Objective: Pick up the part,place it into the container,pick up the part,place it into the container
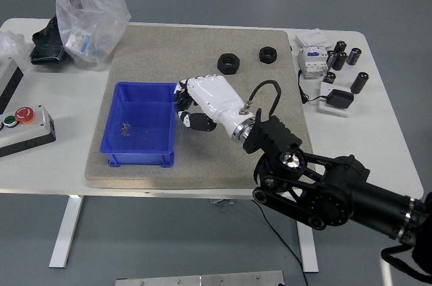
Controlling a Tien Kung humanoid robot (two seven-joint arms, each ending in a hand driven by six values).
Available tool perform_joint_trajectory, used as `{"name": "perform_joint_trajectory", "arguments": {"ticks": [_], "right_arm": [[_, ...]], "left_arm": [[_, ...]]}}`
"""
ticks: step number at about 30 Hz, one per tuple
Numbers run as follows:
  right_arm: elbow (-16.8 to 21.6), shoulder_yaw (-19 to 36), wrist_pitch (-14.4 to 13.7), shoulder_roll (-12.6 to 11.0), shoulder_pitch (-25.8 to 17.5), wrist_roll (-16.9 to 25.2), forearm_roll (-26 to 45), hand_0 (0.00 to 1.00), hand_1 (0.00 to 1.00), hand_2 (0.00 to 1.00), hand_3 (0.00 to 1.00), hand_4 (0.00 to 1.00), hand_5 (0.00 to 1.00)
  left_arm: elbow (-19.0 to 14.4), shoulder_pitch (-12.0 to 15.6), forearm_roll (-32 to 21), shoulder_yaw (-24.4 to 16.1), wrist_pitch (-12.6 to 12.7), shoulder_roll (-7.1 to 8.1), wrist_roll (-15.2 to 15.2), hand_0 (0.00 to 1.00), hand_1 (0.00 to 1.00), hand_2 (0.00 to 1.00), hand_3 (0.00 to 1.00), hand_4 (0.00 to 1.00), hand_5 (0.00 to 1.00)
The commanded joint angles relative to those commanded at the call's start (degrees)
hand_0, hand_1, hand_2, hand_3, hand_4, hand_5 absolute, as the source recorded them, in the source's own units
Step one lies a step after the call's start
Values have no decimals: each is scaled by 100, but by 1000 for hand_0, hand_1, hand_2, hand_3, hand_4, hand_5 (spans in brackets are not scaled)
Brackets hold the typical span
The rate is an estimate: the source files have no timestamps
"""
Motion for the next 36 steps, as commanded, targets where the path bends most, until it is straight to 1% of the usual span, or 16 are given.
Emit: {"name": "perform_joint_trajectory", "arguments": {"ticks": [1, 4, 7, 8, 10, 13, 14, 19, 20, 25, 26, 28, 31, 32, 34, 36], "right_arm": [[-2, -35, -5, 13, 15, 18, 19, 327, 493, 461, 391, 134, 2], [-52, -334, -21, 122, 108, 135, 140, 327, 493, 461, 391, 134, 2], [-160, -518, 91, 204, 149, 158, 139, 327, 493, 461, 391, 134, 2], [-190, -538, 127, 216, 155, 158, 130, 333, 613, 630, 607, 122, 183], [-238, -557, 181, 233, 162, 148, 84, 333, 613, 630, 607, 122, 183], [-260, -537, 187, 246, 164, 126, -7, 333, 613, 630, 607, 122, 183], [-262, -530, 186, 250, 163, 118, -36, 304, 672, 785, 736, 357, 190], [-252, -497, 193, 252, 151, 68, -134, 304, 672, 785, 736, 357, 190], [-251, -496, 200, 250, 149, 61, -137, 313, 678, 795, 762, 448, 196], [-327, -465, 212, 243, 132, 12, 6, 313, 678, 795, 762, 448, 196], [-351, -427, 216, 235, 120, -2, 42, 312, 666, 803, 839, 743, 412], [-373, -292, 225, 205, 66, -24, 78, 312, 666, 803, 839, 743, 412], [-375, 123, 255, 94, -96, -85, 38, 312, 666, 803, 839, 743, 412], [-395, 316, 278, 30, -143, -130, -17, 293, 626, 807, 835, 809, 417], [-434, 625, 330, -68, -172, -206, -136, 293, 626, 807, 835, 809, 417], [-548, 969, 509, -229, -162, -371, -340, 293, 626, 807, 835, 809, 417]], "left_arm": [[0, 0, -1, 0, 0, 1, 0, 677, 625, 594, 656, 629, 234], [0, -2, -11, 3, 4, 9, 3, 677, 625, 594, 656, 629, 234], [0, -5, -20, 9, 6, 14, 6, 677, 625, 594, 656, 629, 234], [0, -4, -20, 8, 6, 15, 8, 677, 624, 594, 657, 629, 235], [0, 2, -9, -4, 6, 16, 14, 677, 624, 594, 657, 629, 235], [0, 6, 1, -10, 5, 16, 19, 677, 624, 594, 657, 629, 235], [0, 7, 2, -11, 6, 16, 20, 677, 624, 594, 657, 629, 234], [0, 1, -17, 8, 7, 17, 12, 677, 624, 594, 657, 629, 234], [0, 1, -15, 9, 6, 16, 12, 677, 624, 594, 657, 629, 234], [0, 0, -8, -21, 29, 10, -13, 677, 624, 594, 657, 629, 234], [0, -2, -9, -21, 30, 11, -17, 677, 624, 594, 658, 629, 233], [0, -5, -6, -23, 30, 13, -21, 677, 624, 594, 658, 629, 233], [0, -3, -6, -21, 26, 6, -24, 677, 624, 594, 658, 629, 233], [0, 1, 0, -21, 24, 3, -23, 677, 624, 594, 657, 629, 234], [0, 6, 17, -30, 20, 1, -18, 677, 624, 594, 657, 629, 234], [0, 15, 39, -50, 20, 5, -13, 677, 624, 594, 657, 629, 234]]}}
